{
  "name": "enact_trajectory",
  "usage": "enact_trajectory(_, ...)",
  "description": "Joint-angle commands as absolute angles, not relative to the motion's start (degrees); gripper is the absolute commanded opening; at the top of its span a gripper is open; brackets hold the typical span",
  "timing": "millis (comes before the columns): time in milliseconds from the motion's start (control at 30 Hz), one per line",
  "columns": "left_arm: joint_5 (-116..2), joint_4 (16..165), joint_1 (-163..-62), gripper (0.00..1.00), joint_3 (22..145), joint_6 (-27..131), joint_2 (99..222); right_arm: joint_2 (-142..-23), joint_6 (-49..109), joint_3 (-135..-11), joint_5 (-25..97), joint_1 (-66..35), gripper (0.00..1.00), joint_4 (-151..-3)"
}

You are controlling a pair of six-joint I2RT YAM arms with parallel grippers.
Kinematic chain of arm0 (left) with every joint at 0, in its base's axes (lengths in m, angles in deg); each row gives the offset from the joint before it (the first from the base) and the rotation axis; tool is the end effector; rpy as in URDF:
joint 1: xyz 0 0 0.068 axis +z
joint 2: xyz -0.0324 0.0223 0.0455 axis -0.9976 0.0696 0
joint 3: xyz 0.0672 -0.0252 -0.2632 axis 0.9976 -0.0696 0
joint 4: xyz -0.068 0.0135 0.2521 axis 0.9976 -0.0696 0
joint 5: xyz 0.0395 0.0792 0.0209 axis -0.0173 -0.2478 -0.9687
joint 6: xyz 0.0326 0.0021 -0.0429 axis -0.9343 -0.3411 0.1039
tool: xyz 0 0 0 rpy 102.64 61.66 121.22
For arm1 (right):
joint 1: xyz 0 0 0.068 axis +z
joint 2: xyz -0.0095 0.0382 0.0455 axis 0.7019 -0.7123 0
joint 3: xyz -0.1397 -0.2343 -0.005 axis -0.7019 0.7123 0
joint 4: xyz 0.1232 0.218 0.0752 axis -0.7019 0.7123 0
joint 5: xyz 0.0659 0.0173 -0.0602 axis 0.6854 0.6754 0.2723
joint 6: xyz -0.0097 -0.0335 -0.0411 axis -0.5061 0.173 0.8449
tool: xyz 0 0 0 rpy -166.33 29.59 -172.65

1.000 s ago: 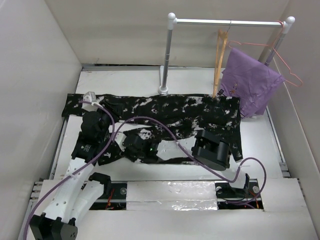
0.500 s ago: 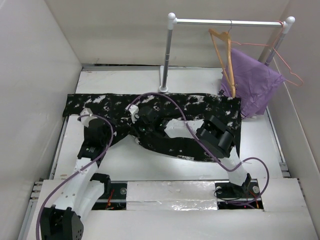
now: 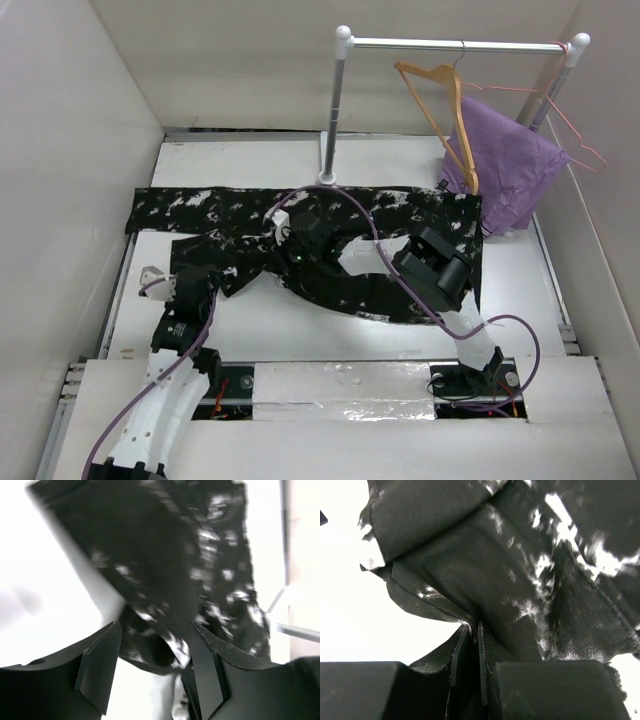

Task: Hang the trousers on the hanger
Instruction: Flatten out the trousers at the center of the board.

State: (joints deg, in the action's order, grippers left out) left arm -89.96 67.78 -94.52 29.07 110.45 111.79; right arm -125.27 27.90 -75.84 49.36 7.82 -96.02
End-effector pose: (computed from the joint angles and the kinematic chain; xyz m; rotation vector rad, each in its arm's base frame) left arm 0.1280 -0.0042 0.2015 -1.2611 1.6238 -0.4052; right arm 0.2812 0.3857 0.1482 -1.0274 1.9258 1.0118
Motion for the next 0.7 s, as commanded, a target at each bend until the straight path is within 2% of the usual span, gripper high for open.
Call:
enact_trajectory(0,-92.69,64.10,-94.27,0.54,25.91,119.87,112.88,-121.69,26.00,-73.19,51.78,7.01,0.18,-101.25)
enact_trajectory(33,-93.04,64.02,-94.27,0.54,25.55,120.49,113.41,-120.98,25.82,-71.27,52.05,7.01,0.20,-101.34)
enact_trajectory(100,-94.36,63.75,-94.27,0.55,24.85,122.60,114.73,-118.10,25.56,-69.33,52.14,7.63,0.29,-101.25)
enact_trajectory(133,-94.62,63.14,-94.27,0.58,24.85,123.65,115.08,-117.21,25.64,-68.19,52.40,8.15,0.37,-100.73)
enact_trajectory(167,-94.28,62.79,-94.27,0.59,25.02,125.31,115.87,-116.15,25.99,-67.91,53.54,8.16,0.55,-98.55)
enact_trajectory(233,-94.01,61.39,-94.27,0.61,25.28,127.08,116.49,-112.65,29.06,-68.17,54.77,8.16,0.67,-94.94)
enact_trajectory(267,-94.79,61.12,-94.27,0.62,25.20,127.96,116.84,-111.23,30.46,-68.26,54.78,8.16,0.78,-91.27)
enact_trajectory(433,-95.33,63.30,-93.04,0.64,25.90,134.11,119.56,-101.04,34.34,-63.09,55.39,8.16,0.80,-88.86)
enact_trajectory(667,-101.46,62.96,-92.43,0.65,30.73,137.55,131.25,-91.28,36.19,-57.81,56.27,7.63,0.79,-89.90)
